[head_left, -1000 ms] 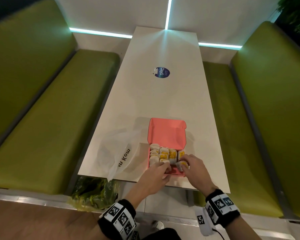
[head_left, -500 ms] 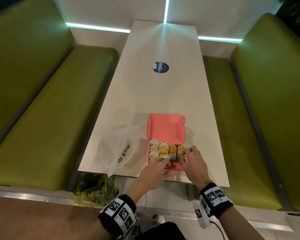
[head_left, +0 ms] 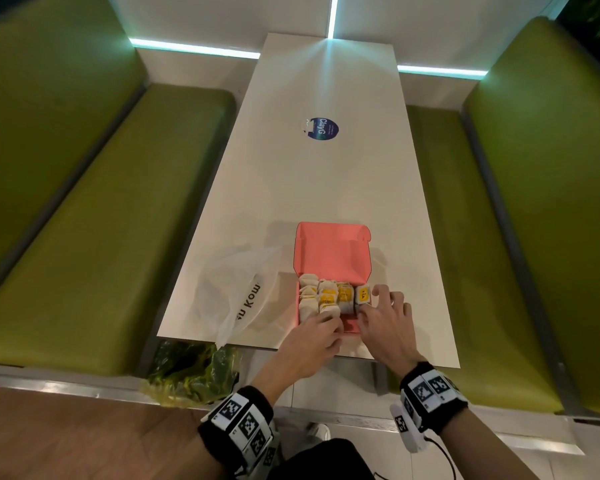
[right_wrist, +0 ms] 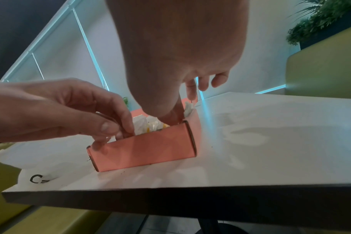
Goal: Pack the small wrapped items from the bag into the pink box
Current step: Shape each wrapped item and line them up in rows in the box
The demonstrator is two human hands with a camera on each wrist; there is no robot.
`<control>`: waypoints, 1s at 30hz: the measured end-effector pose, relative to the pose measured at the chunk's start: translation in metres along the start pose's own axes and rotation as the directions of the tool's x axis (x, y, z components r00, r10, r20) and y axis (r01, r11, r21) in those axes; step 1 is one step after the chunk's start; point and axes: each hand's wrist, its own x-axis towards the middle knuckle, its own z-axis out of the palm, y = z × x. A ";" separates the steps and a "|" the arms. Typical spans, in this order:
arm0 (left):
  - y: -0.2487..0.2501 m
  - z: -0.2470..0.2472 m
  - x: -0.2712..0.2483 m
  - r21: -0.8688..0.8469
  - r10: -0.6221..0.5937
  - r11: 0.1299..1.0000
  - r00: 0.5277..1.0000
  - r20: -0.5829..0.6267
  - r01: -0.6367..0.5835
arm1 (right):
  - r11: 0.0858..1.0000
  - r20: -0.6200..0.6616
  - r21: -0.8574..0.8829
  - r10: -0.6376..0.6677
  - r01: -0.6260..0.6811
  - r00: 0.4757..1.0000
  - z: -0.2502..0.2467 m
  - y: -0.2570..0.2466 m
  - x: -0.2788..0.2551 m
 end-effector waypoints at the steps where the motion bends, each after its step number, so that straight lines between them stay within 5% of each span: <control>1: -0.001 0.000 0.000 -0.008 -0.005 1.000 1.000 -0.003 0.005 | 1.000 0.003 0.006 0.001 -0.001 1.000 0.000 0.001 0.000; 4: -0.006 -0.005 -0.004 -0.050 -0.004 0.999 0.996 -0.085 -0.001 | 0.998 -0.005 0.064 0.015 -0.014 1.000 -0.004 0.003 -0.002; 7: -0.015 -0.021 -0.014 -0.066 -0.037 0.998 0.952 -0.304 0.017 | 0.987 -0.009 0.158 0.009 -0.008 1.000 -0.015 0.000 -0.003; 11: -0.045 -0.050 -0.030 -0.032 -0.225 0.965 0.754 -0.617 0.262 | 0.943 -0.036 0.328 -0.052 0.061 0.998 -0.034 -0.023 0.004; 13: -0.061 -0.061 -0.034 -0.044 -0.354 0.909 0.710 -0.609 0.415 | 0.899 -0.077 0.412 -0.129 0.150 0.989 -0.042 -0.046 0.012; 16: -0.077 -0.075 -0.037 -0.065 -0.485 0.846 0.710 -0.510 0.530 | 0.809 -0.130 0.493 -0.294 0.319 0.947 -0.048 -0.096 0.027; 19: -0.083 -0.083 -0.040 -0.138 -0.492 0.859 0.721 -0.489 0.493 | 0.754 -0.107 0.452 -0.485 0.477 0.868 -0.054 -0.147 0.042; 21: -0.086 -0.088 -0.045 -0.229 -0.486 0.872 0.710 -0.511 0.432 | 0.764 0.016 0.375 -0.571 0.524 0.821 -0.047 -0.171 0.050; 27: -0.101 -0.123 -0.070 -0.458 -0.567 0.823 0.549 -0.614 0.337 | 0.870 0.328 0.099 -0.487 0.484 0.809 -0.039 -0.191 0.059; 30: -0.106 -0.129 -0.074 -0.479 -0.575 0.813 0.587 -0.570 0.332 | 0.885 0.377 0.084 -0.453 0.457 0.808 -0.044 -0.201 0.062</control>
